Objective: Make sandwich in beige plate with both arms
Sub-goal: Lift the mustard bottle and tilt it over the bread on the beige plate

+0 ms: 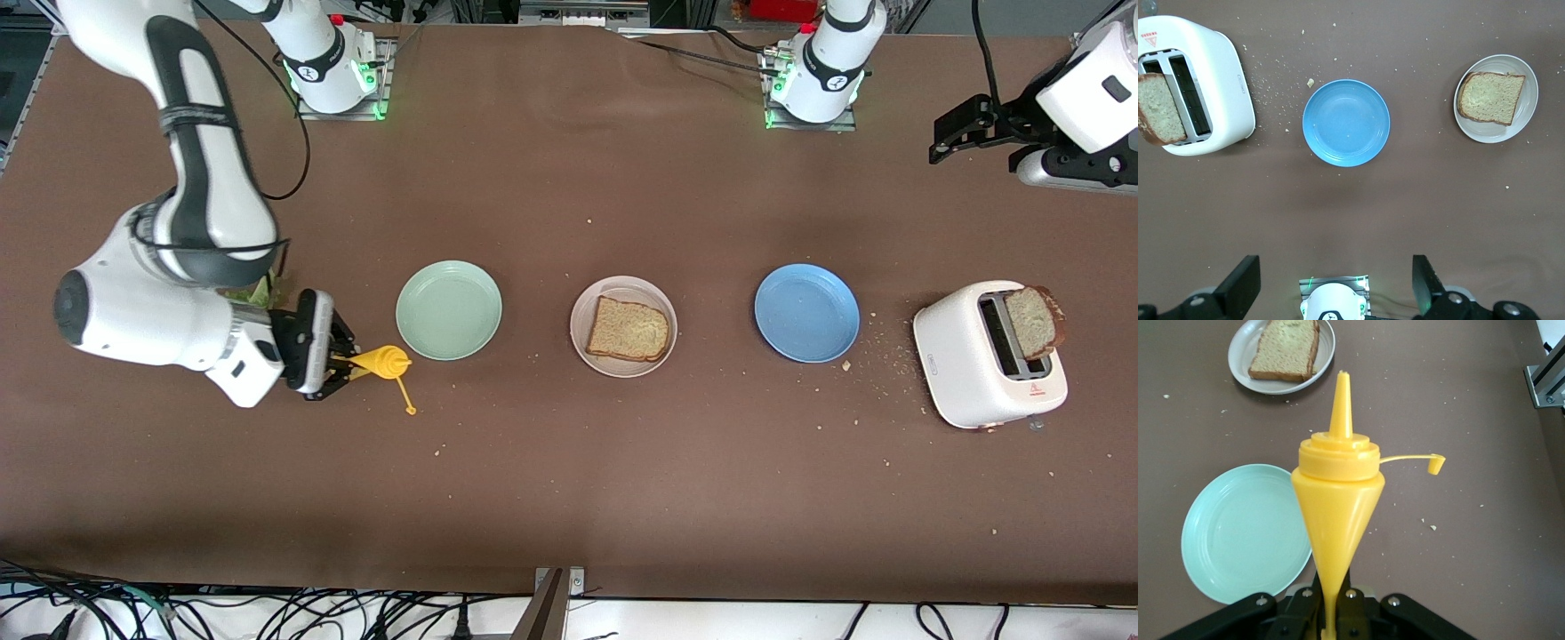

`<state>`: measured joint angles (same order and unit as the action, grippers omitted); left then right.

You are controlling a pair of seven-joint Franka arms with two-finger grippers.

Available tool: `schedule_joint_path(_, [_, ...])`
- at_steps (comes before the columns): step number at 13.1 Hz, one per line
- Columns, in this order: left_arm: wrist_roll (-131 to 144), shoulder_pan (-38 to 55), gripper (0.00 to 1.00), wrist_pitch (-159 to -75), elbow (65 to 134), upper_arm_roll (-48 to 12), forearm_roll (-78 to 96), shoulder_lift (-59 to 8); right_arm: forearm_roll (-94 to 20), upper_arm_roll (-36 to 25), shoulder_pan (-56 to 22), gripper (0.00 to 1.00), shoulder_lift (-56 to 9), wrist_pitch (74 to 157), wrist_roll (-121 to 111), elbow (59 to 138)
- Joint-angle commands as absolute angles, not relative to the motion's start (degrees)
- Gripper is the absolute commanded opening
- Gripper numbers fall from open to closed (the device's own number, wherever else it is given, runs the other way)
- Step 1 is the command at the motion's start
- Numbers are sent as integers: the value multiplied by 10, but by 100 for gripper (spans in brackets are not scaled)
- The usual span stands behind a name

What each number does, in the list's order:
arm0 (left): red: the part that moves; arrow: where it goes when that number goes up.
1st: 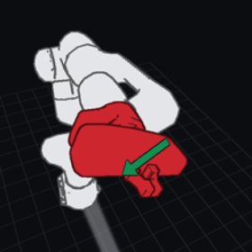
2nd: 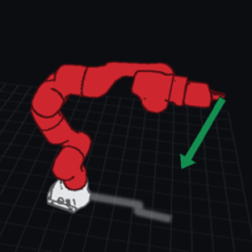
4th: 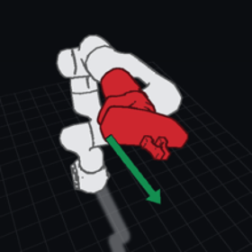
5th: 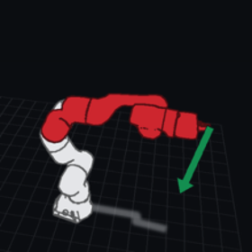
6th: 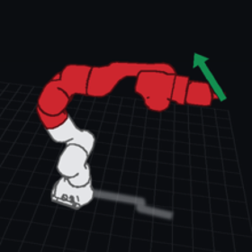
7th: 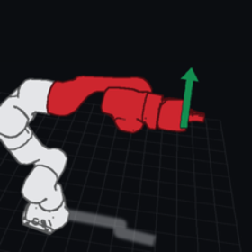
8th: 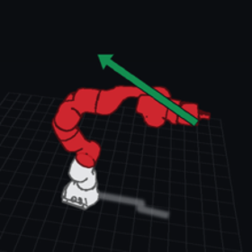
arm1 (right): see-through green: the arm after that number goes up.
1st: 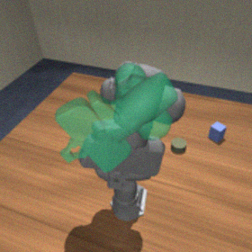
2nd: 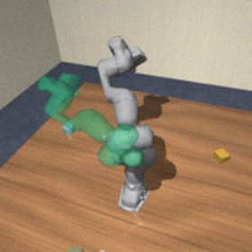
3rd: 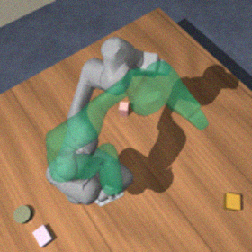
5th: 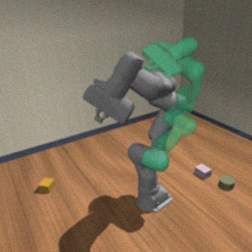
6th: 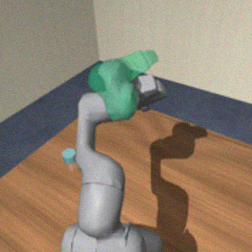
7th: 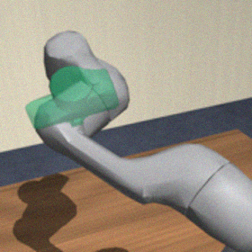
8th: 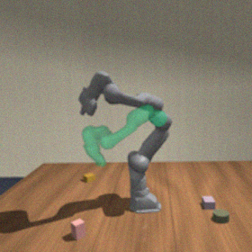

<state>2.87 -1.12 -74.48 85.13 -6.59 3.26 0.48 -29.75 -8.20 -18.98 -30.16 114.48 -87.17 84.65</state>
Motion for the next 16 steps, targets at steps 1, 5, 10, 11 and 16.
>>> schedule_joint_path(1, [66, -7, 100, -739, 843, -75, 47, 4, -196, -84, -249, 0, -280, 1184, -751, 849])
schedule_joint_path(5, [113, -6, 100, -742, 836, -110, 49, 0, -30, -84, -331, 0, -280, 1200, -585, 848])
schedule_joint_path(10, [108, -25, 100, -754, 836, -103, 43, -4, 195, -83, -445, 0, -294, 1197, -308, 848])
schedule_joint_path(11, [106, -32, 100, -755, 836, -103, 40, -6, 227, -84, -466, 0, -301, 1190, -269, 848])
schedule_joint_path(16, [105, -33, 100, -755, 831, -102, 39, -16, 403, -85, -563, 0, -351, 1123, -117, 848])
